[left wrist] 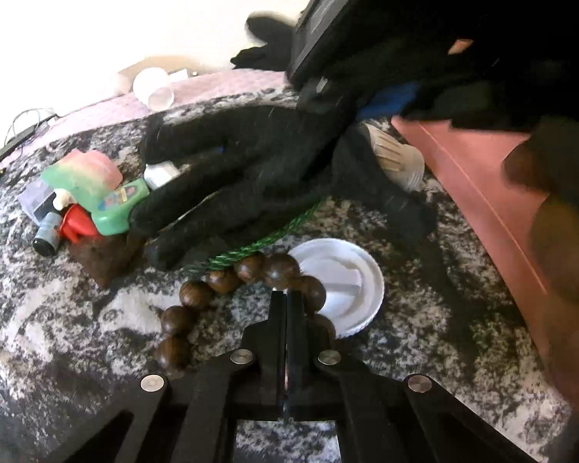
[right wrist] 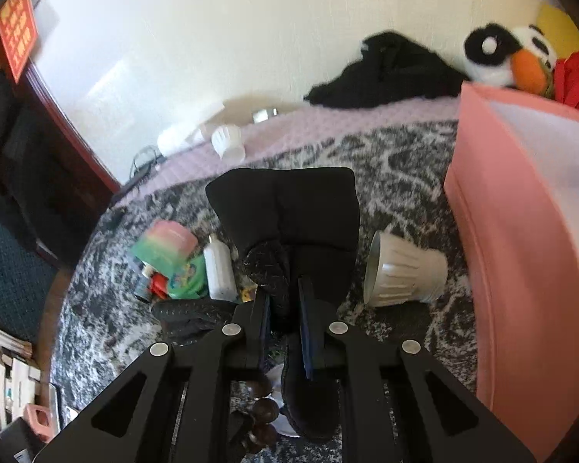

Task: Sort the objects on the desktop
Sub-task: 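Grasp the black glove with the right gripper while the left grasps the brown bead bracelet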

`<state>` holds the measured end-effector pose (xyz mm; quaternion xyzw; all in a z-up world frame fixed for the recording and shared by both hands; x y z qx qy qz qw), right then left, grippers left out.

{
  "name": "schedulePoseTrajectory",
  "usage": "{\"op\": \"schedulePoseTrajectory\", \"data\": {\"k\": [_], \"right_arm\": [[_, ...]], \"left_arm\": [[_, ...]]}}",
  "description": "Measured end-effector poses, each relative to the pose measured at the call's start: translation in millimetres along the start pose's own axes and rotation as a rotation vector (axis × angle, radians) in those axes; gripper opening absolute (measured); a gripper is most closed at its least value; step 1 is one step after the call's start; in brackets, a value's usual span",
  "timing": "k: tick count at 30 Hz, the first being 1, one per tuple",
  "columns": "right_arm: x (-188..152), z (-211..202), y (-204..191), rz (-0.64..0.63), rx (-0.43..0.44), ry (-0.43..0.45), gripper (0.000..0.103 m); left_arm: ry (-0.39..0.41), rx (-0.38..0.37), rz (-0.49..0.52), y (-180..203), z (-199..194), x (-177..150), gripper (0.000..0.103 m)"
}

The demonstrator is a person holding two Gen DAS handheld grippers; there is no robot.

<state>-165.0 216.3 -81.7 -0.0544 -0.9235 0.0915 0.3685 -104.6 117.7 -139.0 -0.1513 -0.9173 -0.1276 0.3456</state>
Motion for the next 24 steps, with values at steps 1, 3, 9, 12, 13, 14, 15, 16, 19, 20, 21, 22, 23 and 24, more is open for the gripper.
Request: {"op": "schedulePoseTrajectory", "data": {"k": [1,3,9,12,13,14,15,16,19,20,21,22,23,24], "right_arm": [[2.0,-5.6,0.1,-0.001,-0.006,0.013,0.014],[5.6,-15.4,1.3,-0.002,-0.017,0.036,0.014],[10.4,-28.6,8.5,0.013,-0.011,0.046,0.014],[11.7,-32.8,12.3,0.016,-0.01,0.048,0.014],[12.3,-34.7,13.9,0.018,-0.01,0.05,0.014],[13.0,-36.5,15.5,0.02,-0.011,0.052,0.014],[13.4,-38.4,17.4,0.022,-0.012,0.055,0.014],[13.7,-40.3,19.3,0.024,-0.014,0.059,0.014],[15.0,-47.3,24.8,0.03,-0.02,0.07,0.014],[15.6,-50.1,26.4,0.031,-0.021,0.074,0.014],[16.3,-53.0,27.7,0.033,-0.023,0.079,0.014],[16.9,-55.9,29.0,0.034,-0.022,0.084,0.014],[17.6,-59.6,29.6,0.035,-0.021,0.091,0.014],[18.3,-63.6,29.6,0.035,-0.019,0.098,0.014]], "left_arm": [[-0.002,-0.005,0.007,-0.7,0.5,-1.6,0.0],[0.009,0.016,-0.001,-4.8,1.4,-2.8,0.001],[0.002,-0.015,-0.05,-6.9,7.4,1.3,0.096],[-0.014,-0.002,-0.023,2.1,14.3,-4.6,0.096],[-0.004,0.026,-0.003,3.3,15.4,-5.5,0.095],[-0.002,0.032,-0.004,4.0,12.6,-4.3,0.081],[0.001,0.038,-0.004,4.7,9.8,-3.0,0.06],[0.004,0.044,-0.004,5.3,7.0,-1.7,0.031],[0.012,0.063,-0.004,7.4,-1.4,2.1,0.017],[0.015,0.069,-0.004,8.0,-4.2,3.3,0.017],[0.018,0.075,-0.004,8.7,-7.0,4.6,0.017],[0.02,0.081,-0.004,9.4,-9.8,5.9,0.017],[0.023,0.087,-0.004,10.0,-12.6,7.1,0.017],[0.026,0.094,-0.004,10.7,-15.4,8.4,0.017]]}}
Point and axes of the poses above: each gripper's, at about its wrist camera, not at the fingertips, and z roughly the way its jaws point, y to its right, x to its top, the point moved 6 cm from there along z, roughly the way its jaws point, and after that the axes turned 10 degrees about -z, right-handed, at the moved point
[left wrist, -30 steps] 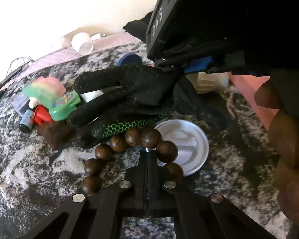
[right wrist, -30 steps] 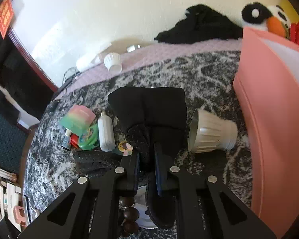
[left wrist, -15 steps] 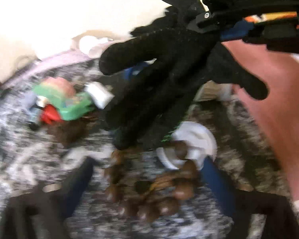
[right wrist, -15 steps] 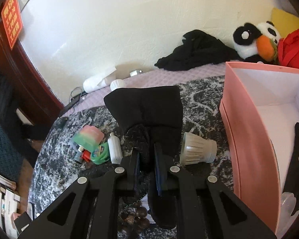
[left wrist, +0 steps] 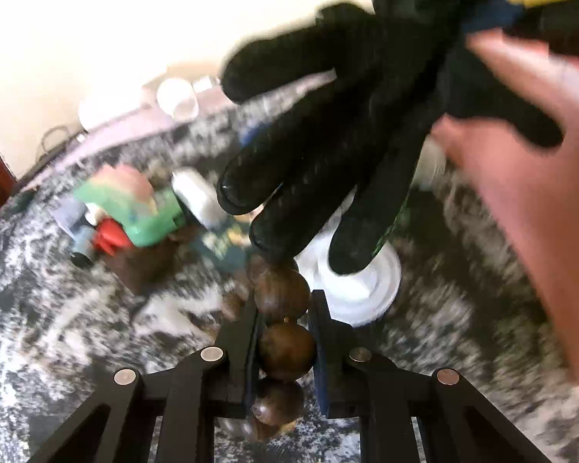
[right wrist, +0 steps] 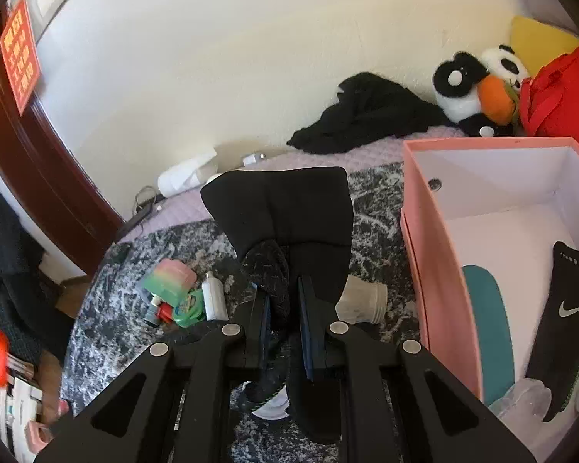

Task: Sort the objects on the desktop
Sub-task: 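Grasp the black glove with the right gripper while the left grasps the brown bead bracelet, then carry glove and bracelet into the pink box and open both grippers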

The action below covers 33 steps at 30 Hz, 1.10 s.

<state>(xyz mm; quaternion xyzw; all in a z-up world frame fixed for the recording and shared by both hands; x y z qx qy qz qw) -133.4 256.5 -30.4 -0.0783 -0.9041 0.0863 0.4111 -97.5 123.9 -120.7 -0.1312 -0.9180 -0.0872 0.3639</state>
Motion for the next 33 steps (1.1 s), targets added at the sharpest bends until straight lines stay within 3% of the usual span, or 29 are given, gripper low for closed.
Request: {"op": "schedulePoseTrajectory", "data": {"k": [4,14,33], "right_arm": [[2.8,-16.9,-4.2,-0.018,-0.001,0.024,0.014],[10.3,-65.6,-7.1,-0.064,-0.05,0.079,0.014],[3.7,-170.6,30.8,-0.053,-0.163,0.184,0.014]], "left_arm": [[0.01,0.021,-0.001,2.4,-11.2,5.1,0.017],[0.046,-0.015,-0.011,16.5,-33.5,14.5,0.017],[0.15,-0.135,0.061,102.0,-98.2,29.7,0.017]]}}
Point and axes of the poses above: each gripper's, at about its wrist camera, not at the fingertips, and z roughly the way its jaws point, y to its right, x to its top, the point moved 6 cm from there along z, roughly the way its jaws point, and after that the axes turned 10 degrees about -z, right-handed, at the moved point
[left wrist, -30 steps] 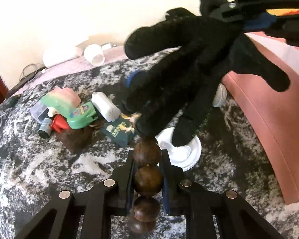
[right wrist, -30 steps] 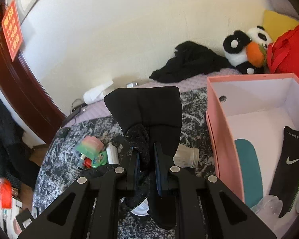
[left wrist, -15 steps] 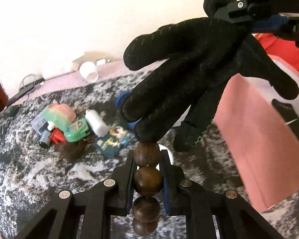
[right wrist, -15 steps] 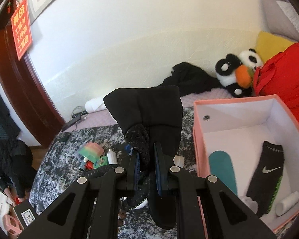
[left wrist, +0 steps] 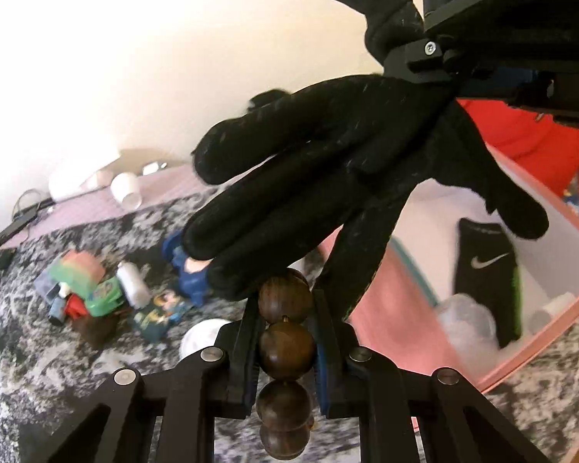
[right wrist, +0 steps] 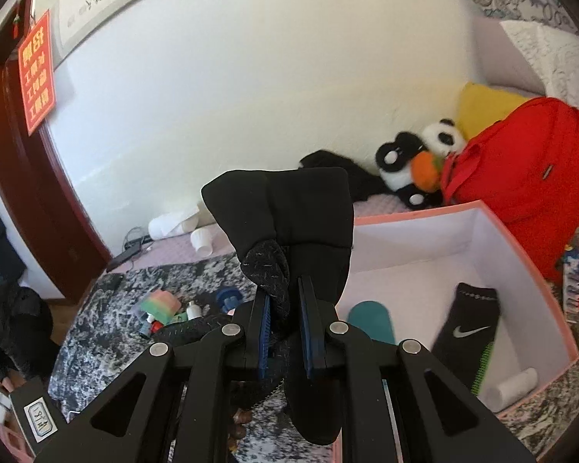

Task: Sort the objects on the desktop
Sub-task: 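Carry glove and bracelet into the pink box and open both grippers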

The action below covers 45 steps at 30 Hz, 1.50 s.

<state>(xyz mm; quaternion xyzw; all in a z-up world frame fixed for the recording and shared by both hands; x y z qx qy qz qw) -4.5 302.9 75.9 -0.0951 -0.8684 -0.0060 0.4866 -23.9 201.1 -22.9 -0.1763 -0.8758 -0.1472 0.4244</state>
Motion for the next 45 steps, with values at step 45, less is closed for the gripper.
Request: {"op": "schedulePoseTrajectory", "data": {"k": [45], "right_arm": [[-82.3,-47.9,223.6,0.244,-0.422,-0.017,0.015]], "left_arm": [[-0.051,-0.256,-0.058,149.8,28.8,1.8,0.017]]}}
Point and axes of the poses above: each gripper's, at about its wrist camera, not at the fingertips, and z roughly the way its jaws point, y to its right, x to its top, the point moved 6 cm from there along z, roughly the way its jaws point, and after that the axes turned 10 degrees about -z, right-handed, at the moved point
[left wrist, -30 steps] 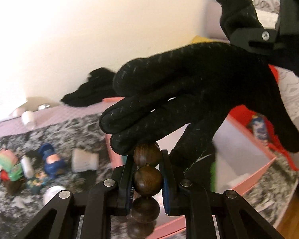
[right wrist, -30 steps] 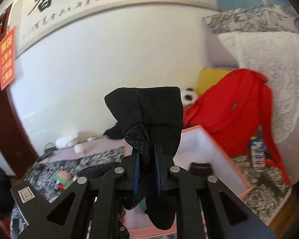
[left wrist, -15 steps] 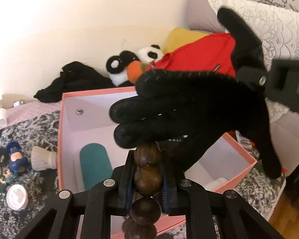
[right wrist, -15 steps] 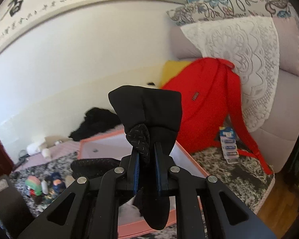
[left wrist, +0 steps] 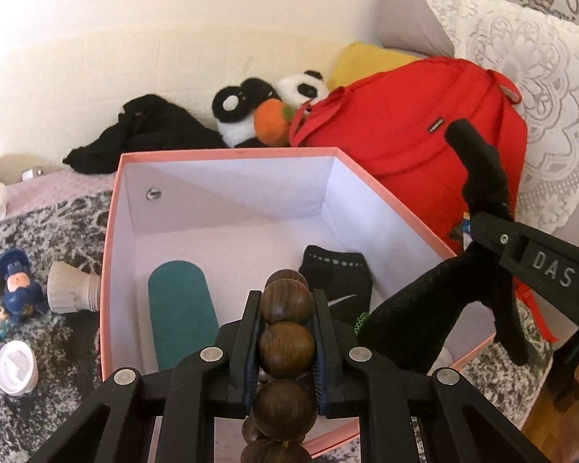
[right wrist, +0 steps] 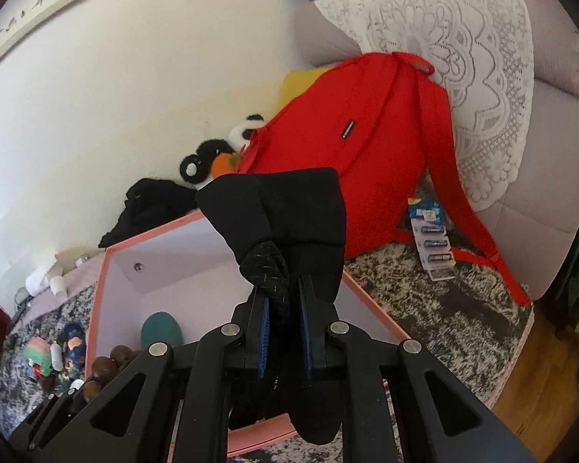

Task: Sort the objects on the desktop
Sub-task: 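Carry glove and bracelet into the pink box and open both grippers, then withdraw both grippers from the box toward the remaining items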

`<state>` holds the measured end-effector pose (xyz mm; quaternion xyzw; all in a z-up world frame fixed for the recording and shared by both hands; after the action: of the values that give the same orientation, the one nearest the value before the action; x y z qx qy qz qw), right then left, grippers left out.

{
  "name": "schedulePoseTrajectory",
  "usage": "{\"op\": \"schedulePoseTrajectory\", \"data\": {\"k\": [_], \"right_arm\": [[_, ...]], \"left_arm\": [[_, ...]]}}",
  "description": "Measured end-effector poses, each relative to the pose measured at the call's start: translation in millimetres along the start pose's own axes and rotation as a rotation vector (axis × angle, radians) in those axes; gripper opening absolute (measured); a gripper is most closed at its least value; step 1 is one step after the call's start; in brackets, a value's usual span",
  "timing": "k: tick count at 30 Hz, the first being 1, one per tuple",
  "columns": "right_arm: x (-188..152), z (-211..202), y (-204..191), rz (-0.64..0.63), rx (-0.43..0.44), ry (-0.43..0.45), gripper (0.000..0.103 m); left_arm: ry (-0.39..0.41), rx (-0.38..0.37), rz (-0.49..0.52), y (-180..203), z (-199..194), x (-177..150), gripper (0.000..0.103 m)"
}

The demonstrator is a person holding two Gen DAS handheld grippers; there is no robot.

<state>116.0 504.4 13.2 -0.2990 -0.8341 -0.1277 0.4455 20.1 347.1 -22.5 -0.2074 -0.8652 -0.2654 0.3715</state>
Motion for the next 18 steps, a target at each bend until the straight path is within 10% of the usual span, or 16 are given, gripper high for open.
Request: {"op": "schedulePoseTrajectory", "data": {"k": [7,9,11,18], "right_arm": [[0.0,-0.3,-8.7,0.002,0.046,-0.017,0.027],[-0.3,-0.2,-10.1,0.016,0.07,-0.027,0.055],[0.7,-4.4,-9.9,0.036,0.076,-0.01,0.074],[6.2,-14.2,-15.2,0.029,0.067,0.021,0.076]], "left_arm": [[-0.017,-0.013,-0.054,-5.8,2.2,0.2,0.019],[-0.018,-0.008,-0.063,-6.4,2.1,0.3,0.041],[-0.002,-0.02,-0.091,-7.2,-2.1,2.4,0.09],[0.035,-0.008,-0.099,-9.9,-11.8,8.7,0.092]]}}
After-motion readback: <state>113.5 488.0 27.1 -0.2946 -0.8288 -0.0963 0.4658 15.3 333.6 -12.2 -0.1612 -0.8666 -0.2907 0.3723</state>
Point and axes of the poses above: each gripper's, at about its wrist camera, not at the fingertips, and z roughly the way its jaws point, y to its right, x to its top, the point moved 6 cm from there along z, roughly the way its jaws point, and after that the axes turned 10 degrees about -z, right-handed, at the moved point
